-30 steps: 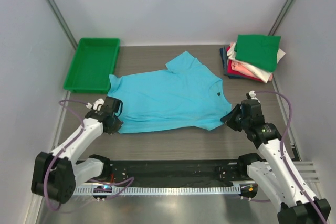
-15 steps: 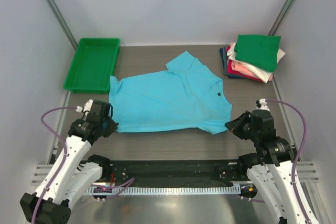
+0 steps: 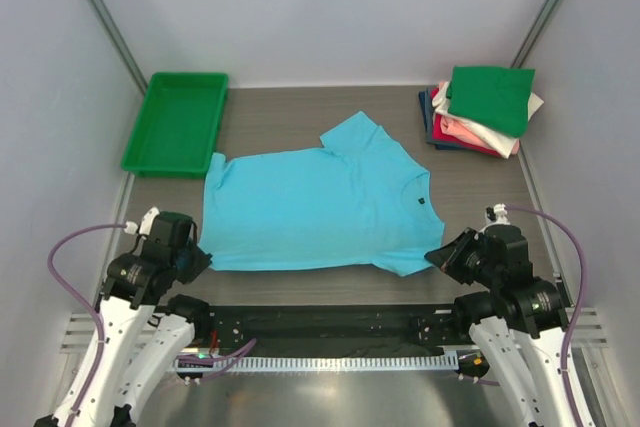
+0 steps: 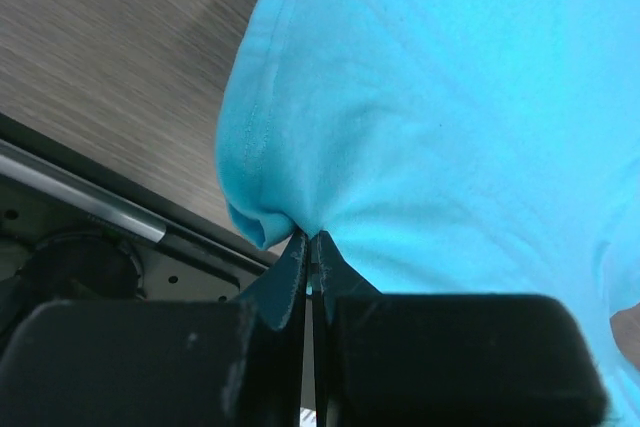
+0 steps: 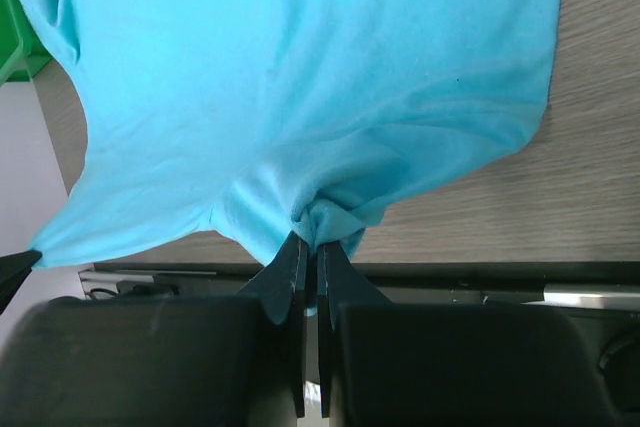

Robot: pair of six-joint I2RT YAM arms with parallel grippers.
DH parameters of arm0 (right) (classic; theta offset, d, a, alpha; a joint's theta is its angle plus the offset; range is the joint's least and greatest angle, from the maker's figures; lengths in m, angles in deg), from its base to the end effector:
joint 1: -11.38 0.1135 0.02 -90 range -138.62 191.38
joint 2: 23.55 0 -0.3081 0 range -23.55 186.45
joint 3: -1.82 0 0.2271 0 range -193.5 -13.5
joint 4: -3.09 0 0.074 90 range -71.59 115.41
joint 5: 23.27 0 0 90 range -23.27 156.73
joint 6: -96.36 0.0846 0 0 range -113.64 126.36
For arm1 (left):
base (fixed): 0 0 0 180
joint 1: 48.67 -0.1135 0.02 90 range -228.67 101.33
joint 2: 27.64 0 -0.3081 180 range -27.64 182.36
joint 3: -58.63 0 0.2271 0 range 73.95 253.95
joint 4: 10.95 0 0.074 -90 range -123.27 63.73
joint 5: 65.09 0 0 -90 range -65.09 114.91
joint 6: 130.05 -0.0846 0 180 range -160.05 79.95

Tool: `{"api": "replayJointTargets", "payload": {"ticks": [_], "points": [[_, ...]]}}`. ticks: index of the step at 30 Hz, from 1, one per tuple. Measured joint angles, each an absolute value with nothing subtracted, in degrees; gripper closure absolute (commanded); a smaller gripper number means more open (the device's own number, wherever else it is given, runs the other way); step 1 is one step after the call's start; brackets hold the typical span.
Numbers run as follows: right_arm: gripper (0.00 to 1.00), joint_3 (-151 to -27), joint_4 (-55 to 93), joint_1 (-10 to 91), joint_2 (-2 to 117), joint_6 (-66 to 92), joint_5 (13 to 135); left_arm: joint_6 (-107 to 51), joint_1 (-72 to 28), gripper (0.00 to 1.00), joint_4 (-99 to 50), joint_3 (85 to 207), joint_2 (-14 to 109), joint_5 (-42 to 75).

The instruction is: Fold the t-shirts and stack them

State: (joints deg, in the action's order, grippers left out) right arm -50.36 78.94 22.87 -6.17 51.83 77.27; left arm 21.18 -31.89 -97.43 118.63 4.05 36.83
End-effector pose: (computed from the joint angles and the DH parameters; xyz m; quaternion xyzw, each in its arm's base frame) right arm 0.0273 0.0213 0.2319 0.2284 0.8779 0.2702 0.3228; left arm 0.0438 0.0050 0.2499 -0.3881 0.8746 -0.0941 0.2748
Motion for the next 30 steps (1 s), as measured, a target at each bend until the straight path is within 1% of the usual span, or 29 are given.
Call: {"api": "replayJointTargets", "payload": {"ticks": [3, 5, 13, 17, 20, 21, 24, 25, 26, 27, 28, 29, 30], "points": [[0.99, -51.08, 79.27, 22.87, -4.96, 51.79, 77.62, 20.26, -31.89, 1.00, -98.65, 119.16, 4.46, 36.83], [0.99, -52.09, 78.90, 22.87, -2.08, 51.64, 77.95, 18.91, -31.89, 1.00, -99.51, 119.75, 6.17, 36.85], [0.96, -58.03, 72.12, 22.87, 17.26, 48.88, 78.21, 12.83, -31.89, 1.00, -97.80, 126.30, 19.04, 38.38], [0.96, -63.54, 68.13, 22.87, 28.41, 46.48, 77.80, 9.40, -32.26, 1.00, -94.78, 130.11, 27.56, 39.87], [0.97, -67.74, 64.67, 22.87, 37.92, 44.49, 77.38, 6.30, -34.71, 1.00, -91.62, 132.03, 34.93, 39.63], [0.99, -68.92, 63.64, 22.87, 40.87, 43.83, 77.32, 5.12, -36.24, 1.00, -90.59, 132.71, 37.53, 39.10], [0.99, -72.98, 60.65, 22.89, 50.01, 42.61, 76.79, 2.03, -40.68, 1.00, -87.27, 134.15, 44.63, 38.30], [0.99, -74.40, 59.69, 22.87, 53.07, 42.35, 76.55, 1.20, -41.86, 0.98, -86.78, 134.98, 47.10, 38.08], [0.97, -76.02, 58.84, 22.87, 56.28, 42.15, 76.42, 0.29, -43.02, 0.93, -85.95, 136.01, 50.05, 37.79], [0.75, -77.75, 57.61, 22.87, 59.78, 41.76, 76.31, -0.59, -43.94, 0.82, -85.25, 137.12, 53.31, 37.47], [0.59, -79.30, 56.98, 22.87, 62.70, 41.34, 76.27, -1.75, -44.64, 0.59, -84.49, 138.46, 56.79, 37.05], [0.35, -81.61, 56.23, 22.87, 66.46, 40.84, 76.07, -2.71, -45.03, 0.47, -83.70, 139.46, 59.78, 36.68], [0.28, -83.10, 55.67, 22.87, 68.89, 40.60, 75.48, -3.36, -45.34, 0.40, -83.37, 140.56, 62.69, 36.24]]}}
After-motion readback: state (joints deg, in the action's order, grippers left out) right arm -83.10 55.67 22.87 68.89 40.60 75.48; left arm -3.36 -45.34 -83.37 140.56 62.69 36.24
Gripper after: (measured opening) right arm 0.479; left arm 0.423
